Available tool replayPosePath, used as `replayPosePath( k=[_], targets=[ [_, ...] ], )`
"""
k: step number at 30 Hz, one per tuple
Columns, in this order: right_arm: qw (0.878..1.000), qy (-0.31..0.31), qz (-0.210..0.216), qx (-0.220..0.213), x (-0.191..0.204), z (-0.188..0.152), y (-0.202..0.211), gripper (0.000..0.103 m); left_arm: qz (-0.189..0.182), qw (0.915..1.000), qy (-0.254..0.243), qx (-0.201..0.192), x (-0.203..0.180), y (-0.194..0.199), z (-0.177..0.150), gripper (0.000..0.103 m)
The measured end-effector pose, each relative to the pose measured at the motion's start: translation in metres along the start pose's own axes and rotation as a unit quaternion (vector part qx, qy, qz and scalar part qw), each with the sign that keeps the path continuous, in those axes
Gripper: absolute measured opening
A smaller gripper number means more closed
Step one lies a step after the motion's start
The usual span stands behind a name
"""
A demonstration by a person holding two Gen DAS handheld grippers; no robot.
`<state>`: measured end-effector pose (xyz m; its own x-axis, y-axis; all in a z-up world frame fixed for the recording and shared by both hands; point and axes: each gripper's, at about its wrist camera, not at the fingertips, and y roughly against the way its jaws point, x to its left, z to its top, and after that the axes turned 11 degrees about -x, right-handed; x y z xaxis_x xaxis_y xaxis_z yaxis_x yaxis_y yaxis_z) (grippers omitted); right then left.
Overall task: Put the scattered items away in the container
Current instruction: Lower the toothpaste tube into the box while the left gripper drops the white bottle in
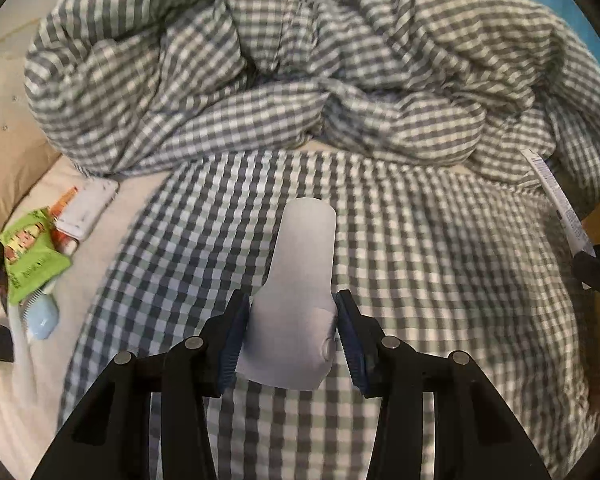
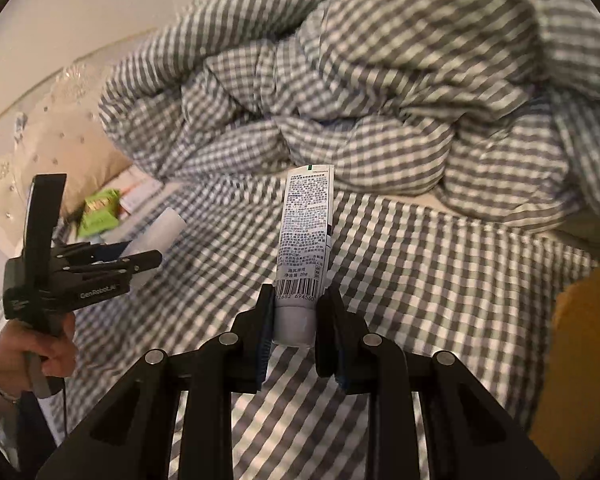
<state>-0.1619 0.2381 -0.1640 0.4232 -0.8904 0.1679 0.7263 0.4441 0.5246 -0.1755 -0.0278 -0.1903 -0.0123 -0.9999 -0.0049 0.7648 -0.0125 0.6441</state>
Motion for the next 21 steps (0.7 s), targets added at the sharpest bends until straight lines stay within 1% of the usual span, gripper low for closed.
replayPosePath(
  k=[6,10,12,14,15,17,21],
  targets=[
    [0.999,0.001,-0.007,-0.044,0.009,0.017,0.065,0.024,-0.013,0.9990,-0.013,-0.042,-0.028,0.060,0.020,0.045],
    [0.997,0.005,-0.022,-0.071,0.011,0.029,0.108,0.024,-0.027,0.9970,-0.021,-0.070,-0.050,0.099,0.034,0.045],
    [0.996,0.001,-0.031,-0.086,0.008,0.033,0.132,0.024,-0.030,0.9950,-0.031,-0.090,-0.065,0.119,0.040,0.045],
    [0.994,-0.006,-0.045,-0.100,0.002,0.036,0.157,0.024,-0.026,0.9926,-0.045,-0.110,-0.080,0.136,0.044,0.045],
    [0.993,-0.009,-0.051,-0.105,-0.001,0.037,0.167,0.024,-0.030,0.9920,-0.046,-0.114,-0.086,0.141,0.045,0.045],
    [0.991,-0.010,-0.070,-0.117,-0.007,0.040,0.190,0.024,-0.047,0.9909,-0.042,-0.119,-0.099,0.155,0.048,0.045],
    [0.985,-0.012,-0.105,-0.136,-0.021,0.042,0.231,0.024,-0.070,0.9879,-0.042,-0.132,-0.126,0.181,0.055,0.045]
  ],
)
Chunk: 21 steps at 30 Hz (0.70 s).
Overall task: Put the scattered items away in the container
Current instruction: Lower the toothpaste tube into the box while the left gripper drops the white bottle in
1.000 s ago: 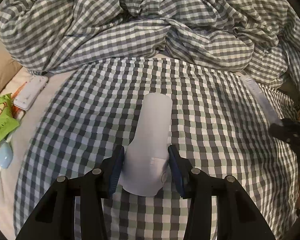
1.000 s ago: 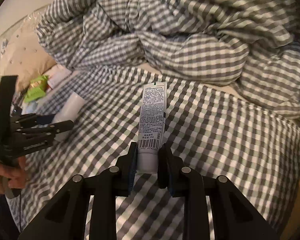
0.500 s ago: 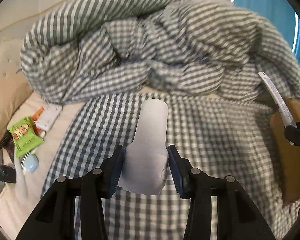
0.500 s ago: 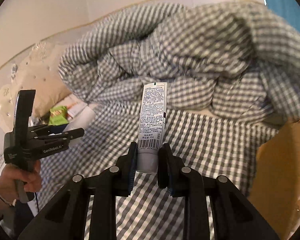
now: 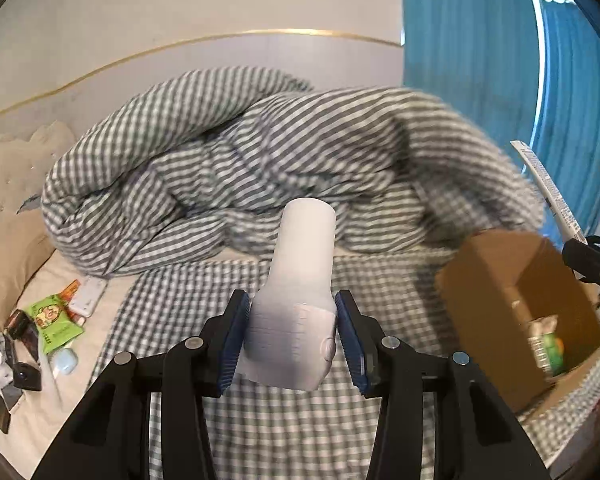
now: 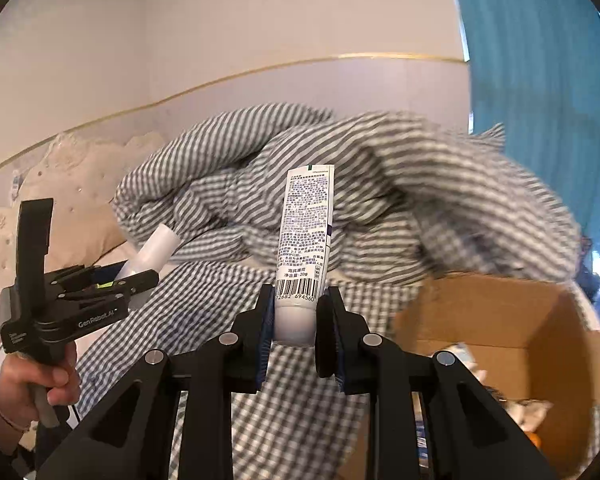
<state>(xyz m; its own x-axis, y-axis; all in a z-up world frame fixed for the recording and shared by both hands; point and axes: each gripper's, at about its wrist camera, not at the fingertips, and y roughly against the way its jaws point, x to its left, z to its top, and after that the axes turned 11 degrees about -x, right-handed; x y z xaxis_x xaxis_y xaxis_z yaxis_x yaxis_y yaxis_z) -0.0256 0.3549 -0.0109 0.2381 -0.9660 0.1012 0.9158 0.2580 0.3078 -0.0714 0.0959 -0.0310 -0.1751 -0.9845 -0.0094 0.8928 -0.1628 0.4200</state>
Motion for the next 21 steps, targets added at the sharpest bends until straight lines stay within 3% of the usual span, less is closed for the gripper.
replayPosePath(
  k=[14,21],
  targets=[
    [0.992,-0.030,-0.118,-0.034,-0.091,-0.001,0.116,0.024,-0.104,0.9933,-0.017,-0.048,-0.137,0.042,0.032,0.045],
    [0.989,-0.048,-0.141,-0.018,-0.134,-0.013,0.122,0.024,-0.133,0.9895,-0.035,-0.044,-0.192,0.034,0.032,0.045]
  ],
)
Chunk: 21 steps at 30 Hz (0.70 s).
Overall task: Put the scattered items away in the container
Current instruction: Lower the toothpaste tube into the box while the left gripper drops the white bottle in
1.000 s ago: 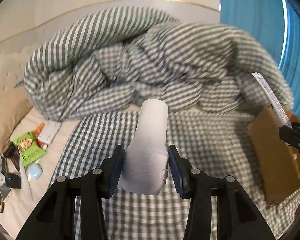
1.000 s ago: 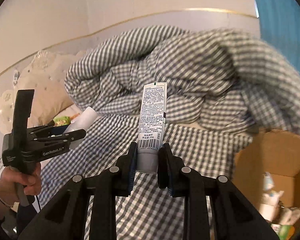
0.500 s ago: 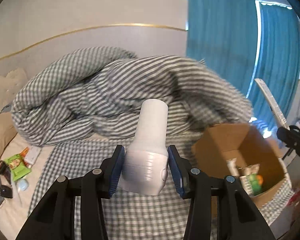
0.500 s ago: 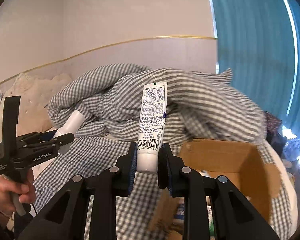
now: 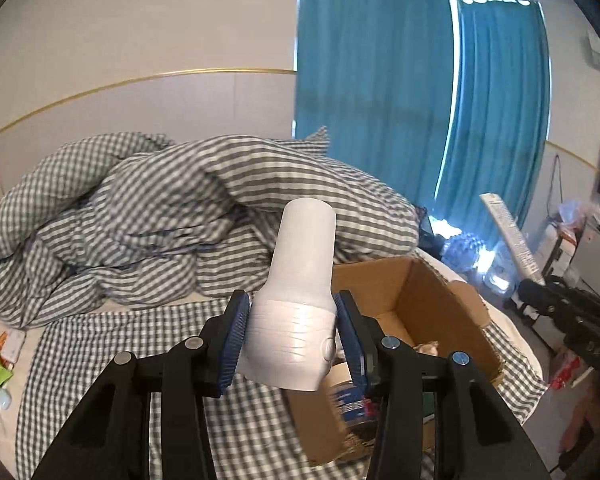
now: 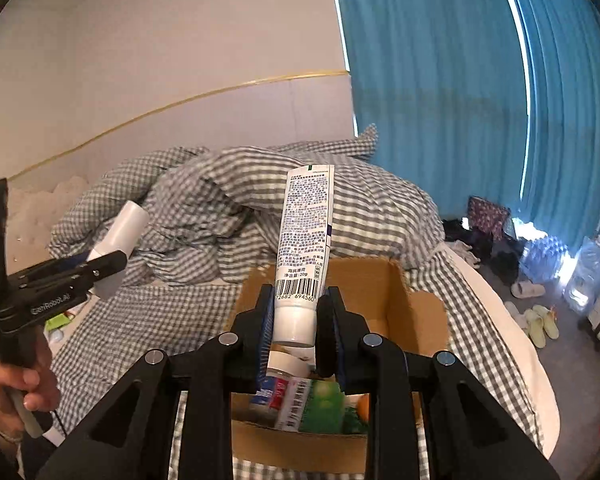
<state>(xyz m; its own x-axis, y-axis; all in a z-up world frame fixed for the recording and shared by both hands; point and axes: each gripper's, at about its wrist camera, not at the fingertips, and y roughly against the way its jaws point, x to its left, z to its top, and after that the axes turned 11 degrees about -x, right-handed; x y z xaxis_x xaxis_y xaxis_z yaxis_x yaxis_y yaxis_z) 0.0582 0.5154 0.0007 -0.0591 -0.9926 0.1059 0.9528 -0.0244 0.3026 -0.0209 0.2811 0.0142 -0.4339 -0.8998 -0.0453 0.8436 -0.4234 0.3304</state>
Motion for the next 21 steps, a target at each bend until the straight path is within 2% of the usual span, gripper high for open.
replayPosePath(
  k=[10,13,15,16,17,21],
  targets=[
    [0.998,-0.007,0.001,0.061,-0.025,-0.035,-0.061,0.025,-0.013,0.9996,-0.005,0.023,-0.020,-0.041,-0.010,0.045],
    [0.997,-0.007,0.000,0.074,-0.030,-0.041,-0.073,0.028,-0.016,0.9994,-0.007,0.030,-0.023,-0.047,-0.015,0.045],
    [0.997,-0.002,-0.012,0.076,-0.028,-0.046,-0.071,0.058,-0.017,0.9993,-0.007,0.033,-0.023,-0.051,-0.017,0.045],
    [0.997,0.002,-0.023,0.070,-0.028,-0.046,-0.069,0.088,-0.017,0.9992,-0.008,0.034,-0.023,-0.052,-0.017,0.045],
    [0.998,0.008,-0.032,0.057,-0.027,-0.045,-0.065,0.096,-0.017,0.9993,-0.008,0.034,-0.023,-0.052,-0.017,0.045],
    [0.998,0.017,-0.037,0.040,-0.027,-0.040,-0.054,0.096,-0.019,0.9992,-0.010,0.034,-0.027,-0.054,-0.017,0.045]
  ],
)
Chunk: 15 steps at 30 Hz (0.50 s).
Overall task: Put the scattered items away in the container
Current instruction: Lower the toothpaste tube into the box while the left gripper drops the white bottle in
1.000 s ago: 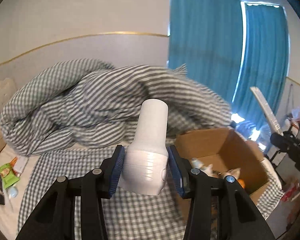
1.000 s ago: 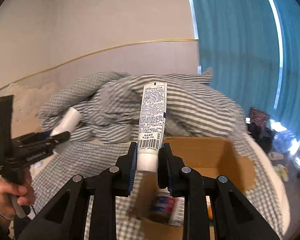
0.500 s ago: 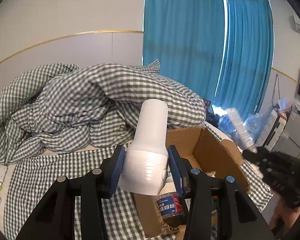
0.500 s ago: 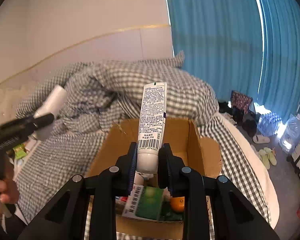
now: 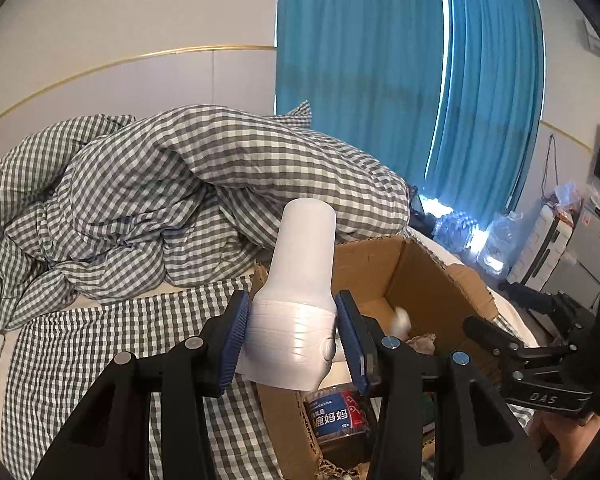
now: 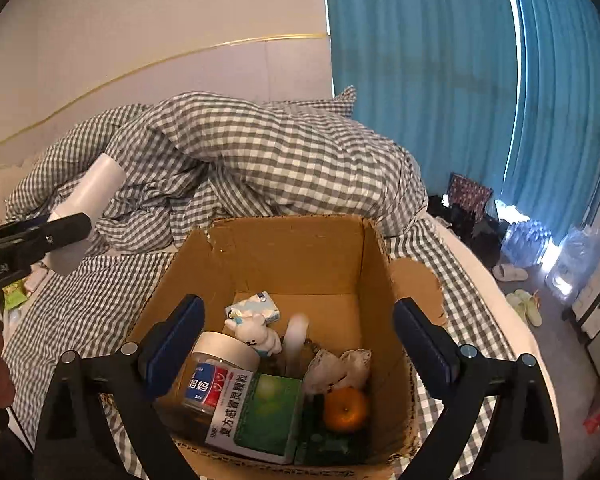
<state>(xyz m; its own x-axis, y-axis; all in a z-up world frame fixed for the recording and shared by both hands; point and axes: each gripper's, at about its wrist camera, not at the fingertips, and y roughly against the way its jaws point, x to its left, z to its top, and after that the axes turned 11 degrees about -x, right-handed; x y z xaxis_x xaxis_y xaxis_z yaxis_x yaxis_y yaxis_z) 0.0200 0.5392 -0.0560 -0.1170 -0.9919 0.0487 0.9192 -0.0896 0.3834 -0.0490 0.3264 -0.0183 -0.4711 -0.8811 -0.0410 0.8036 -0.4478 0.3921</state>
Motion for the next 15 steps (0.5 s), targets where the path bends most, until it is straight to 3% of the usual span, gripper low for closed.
replayPosePath(
  k=[15],
  targets=[
    [0.999,-0.024,-0.035,-0.032,-0.035,0.009,0.042,0.096,-0.053,0.9975,-0.028,0.038,-0.055,-0.042,-0.011,0.045]
  ],
)
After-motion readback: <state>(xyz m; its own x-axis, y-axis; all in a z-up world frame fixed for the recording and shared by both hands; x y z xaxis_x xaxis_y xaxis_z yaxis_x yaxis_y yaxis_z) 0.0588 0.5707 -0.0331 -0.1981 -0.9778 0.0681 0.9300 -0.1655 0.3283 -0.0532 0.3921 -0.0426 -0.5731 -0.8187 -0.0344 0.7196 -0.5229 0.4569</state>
